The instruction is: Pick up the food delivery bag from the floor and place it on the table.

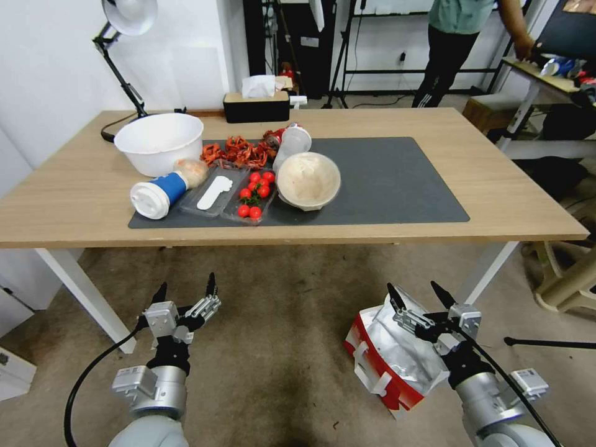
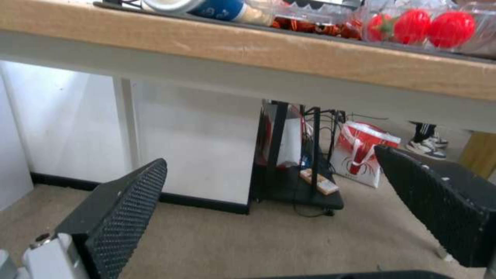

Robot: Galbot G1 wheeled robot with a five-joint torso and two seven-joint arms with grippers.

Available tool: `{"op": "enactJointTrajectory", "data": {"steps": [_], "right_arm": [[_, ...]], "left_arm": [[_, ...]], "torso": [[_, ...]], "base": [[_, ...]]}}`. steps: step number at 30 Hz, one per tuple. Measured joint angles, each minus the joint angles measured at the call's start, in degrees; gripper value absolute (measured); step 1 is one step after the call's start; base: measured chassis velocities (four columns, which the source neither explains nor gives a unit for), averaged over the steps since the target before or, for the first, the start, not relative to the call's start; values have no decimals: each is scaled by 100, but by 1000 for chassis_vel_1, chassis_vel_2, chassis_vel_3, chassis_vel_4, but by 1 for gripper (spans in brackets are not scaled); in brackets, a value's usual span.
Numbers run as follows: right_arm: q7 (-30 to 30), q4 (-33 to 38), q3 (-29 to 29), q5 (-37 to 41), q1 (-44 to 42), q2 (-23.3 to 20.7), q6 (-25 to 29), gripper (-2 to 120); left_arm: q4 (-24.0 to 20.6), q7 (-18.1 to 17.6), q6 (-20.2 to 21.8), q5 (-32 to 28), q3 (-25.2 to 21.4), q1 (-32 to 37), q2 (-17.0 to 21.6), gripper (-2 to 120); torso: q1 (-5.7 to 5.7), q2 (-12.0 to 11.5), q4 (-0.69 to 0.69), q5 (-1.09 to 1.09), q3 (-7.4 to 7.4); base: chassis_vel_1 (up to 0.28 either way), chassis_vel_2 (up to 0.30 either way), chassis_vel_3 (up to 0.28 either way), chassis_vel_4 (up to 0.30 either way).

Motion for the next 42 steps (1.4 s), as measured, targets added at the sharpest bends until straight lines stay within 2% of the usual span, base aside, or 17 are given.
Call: {"op": "enactJointTrajectory", "data": {"steps": [2, 6, 22, 35, 42], "right_arm": [[0, -4, 0, -16, 0, 12, 9, 100], [0, -10, -1, -22, 1, 19, 12, 100], [-15, -32, -13, -63, 9, 53, 29, 100], [-26, -32, -20, -67, 14, 63, 32, 100], [-51, 2, -12, -73, -8, 65, 47, 100]], "left_arm": [[14, -2, -1, 6, 3, 2, -5, 100], [20, -2, -4, 7, 3, 2, -5, 100], [42, -11, -8, -2, 13, -24, 3, 100], [41, -20, 0, -24, 12, -30, 9, 100], [26, -19, -16, -5, 19, -14, -5, 100]], "torso": [[-44, -106, 0, 0, -62], [-64, -151, 0, 0, -88], [-235, -584, 0, 0, -351], [-316, -797, 0, 0, -481], [-415, -1056, 0, 0, -643]], "base": [[0, 0, 0, 0], [0, 0, 0, 0], [0, 0, 0, 0], [0, 0, 0, 0], [0, 0, 0, 0]]}}
